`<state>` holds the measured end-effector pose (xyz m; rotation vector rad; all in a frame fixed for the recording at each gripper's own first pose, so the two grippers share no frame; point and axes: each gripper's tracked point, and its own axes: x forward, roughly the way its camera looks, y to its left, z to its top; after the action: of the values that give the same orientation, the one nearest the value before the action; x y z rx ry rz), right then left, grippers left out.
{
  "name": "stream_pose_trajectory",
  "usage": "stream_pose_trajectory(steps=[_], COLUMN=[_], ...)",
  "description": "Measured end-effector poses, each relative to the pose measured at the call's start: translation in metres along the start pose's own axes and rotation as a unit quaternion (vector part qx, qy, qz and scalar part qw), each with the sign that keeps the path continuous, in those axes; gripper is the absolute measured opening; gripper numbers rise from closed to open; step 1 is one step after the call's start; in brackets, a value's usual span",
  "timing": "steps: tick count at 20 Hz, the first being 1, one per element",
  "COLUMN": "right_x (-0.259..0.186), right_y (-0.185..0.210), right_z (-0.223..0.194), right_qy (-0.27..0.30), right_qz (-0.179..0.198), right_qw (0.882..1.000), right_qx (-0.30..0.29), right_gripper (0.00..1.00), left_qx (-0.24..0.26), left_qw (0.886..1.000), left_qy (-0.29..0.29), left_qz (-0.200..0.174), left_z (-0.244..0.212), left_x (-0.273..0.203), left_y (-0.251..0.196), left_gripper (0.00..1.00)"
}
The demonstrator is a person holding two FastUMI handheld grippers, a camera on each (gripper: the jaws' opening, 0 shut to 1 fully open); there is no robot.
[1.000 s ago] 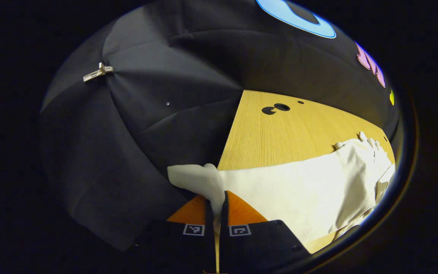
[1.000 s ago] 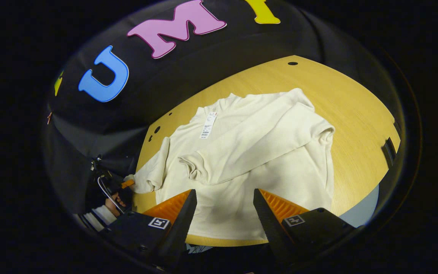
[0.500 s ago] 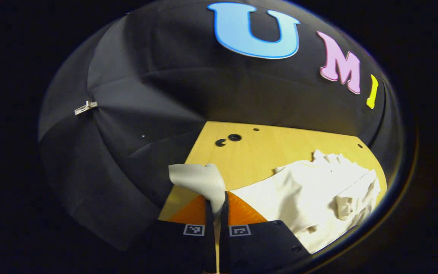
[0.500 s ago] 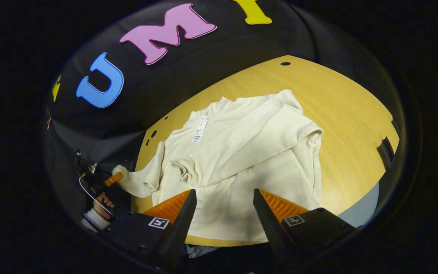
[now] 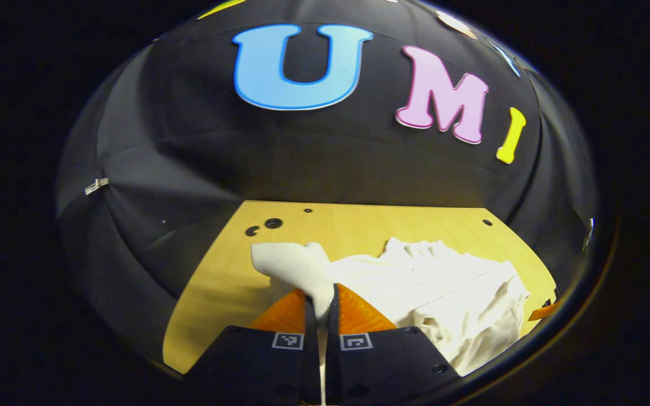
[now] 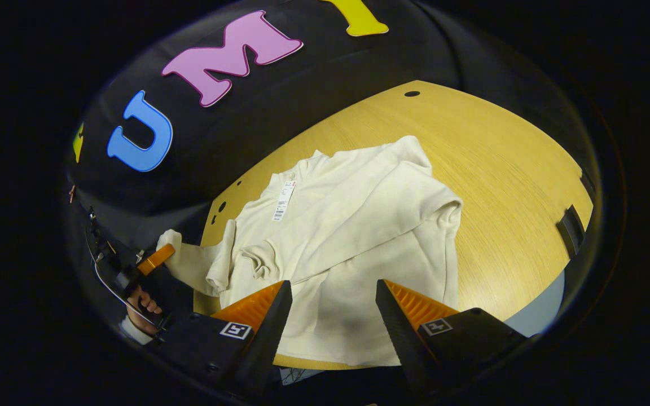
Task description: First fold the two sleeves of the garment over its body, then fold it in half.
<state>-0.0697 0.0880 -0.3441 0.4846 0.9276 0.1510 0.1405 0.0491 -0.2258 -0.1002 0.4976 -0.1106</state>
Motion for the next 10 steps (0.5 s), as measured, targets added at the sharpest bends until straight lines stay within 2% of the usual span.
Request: stream_pose_trajectory(steps=[6, 10], right_x=[0.004, 0.010], right_y=[-0.031, -0.049], right_z=[0.017, 0.030], right_qy=[0.006, 0.012], right_qz=[-0.003, 0.002], right_qw=[1.000, 1.000], right_qx=[0.015, 0.015], right_gripper=[0.93, 0.93], left_qx=[0.015, 0.024], left_qw=[0.999, 0.997], left_qy=[0.008, 0.028], left_qz=[-0.052, -0.068], left_z=[-0.001, -0.017], left_x=[0.011, 0.029], left_y=[-0.105, -0.160], left_gripper=[0.08, 0.09])
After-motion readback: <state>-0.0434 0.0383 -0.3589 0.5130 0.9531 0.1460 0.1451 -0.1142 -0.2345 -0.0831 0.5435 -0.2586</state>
